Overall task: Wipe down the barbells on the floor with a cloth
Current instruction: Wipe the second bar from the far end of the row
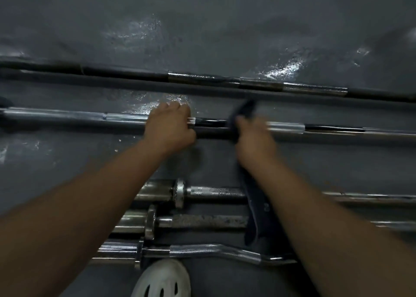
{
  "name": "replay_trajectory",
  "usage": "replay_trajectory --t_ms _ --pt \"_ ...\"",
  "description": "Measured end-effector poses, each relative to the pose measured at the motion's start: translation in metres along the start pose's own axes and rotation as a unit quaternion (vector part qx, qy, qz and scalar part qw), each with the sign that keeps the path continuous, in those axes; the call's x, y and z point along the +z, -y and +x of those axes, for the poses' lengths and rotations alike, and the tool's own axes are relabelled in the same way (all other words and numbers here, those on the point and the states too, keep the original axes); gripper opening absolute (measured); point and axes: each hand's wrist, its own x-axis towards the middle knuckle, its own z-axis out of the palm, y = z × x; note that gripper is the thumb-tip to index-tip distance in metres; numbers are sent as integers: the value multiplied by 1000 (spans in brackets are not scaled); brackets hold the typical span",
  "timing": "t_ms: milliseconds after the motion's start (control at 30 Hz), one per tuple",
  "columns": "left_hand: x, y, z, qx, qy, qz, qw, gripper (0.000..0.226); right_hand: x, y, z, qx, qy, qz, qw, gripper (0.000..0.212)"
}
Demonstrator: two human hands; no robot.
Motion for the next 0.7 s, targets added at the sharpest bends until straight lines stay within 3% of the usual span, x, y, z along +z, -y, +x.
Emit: replay_trajectory --t_ms 67,133,200,333,400,500,567,633,700 --pt "-3 -5 0 -7 42 -25 999 37 25 44 -26 -111 37 15 993 49" --pt "0 -3 -14 8 86 -32 996 43 28 53 -37 -160 52 6 986 57" --pt "4 7 -39 49 108 -32 992 61 14 17 -31 -125 67 -26 990 59" --pt "9 10 -66 45 118 -109 986 70 -14 -60 -38 78 26 -63 995 53" --pt "17 0 -66 14 136 -109 985 68 0 -33 -54 62 35 -59 996 49" --pt "26 -3 -79 33 121 -114 986 75 29 24 -77 -86 27 -35 995 45" --pt "25 6 -84 50 103 -130 985 80 28 23 -76 -132 33 -31 990 51" --pt "24 10 -81 61 95 -113 987 77 11 -18 -61 -83 59 -51 993 58" --pt "27 7 -78 68 88 -79 991 72 -11 -69 -52 22 43 -70 996 58"
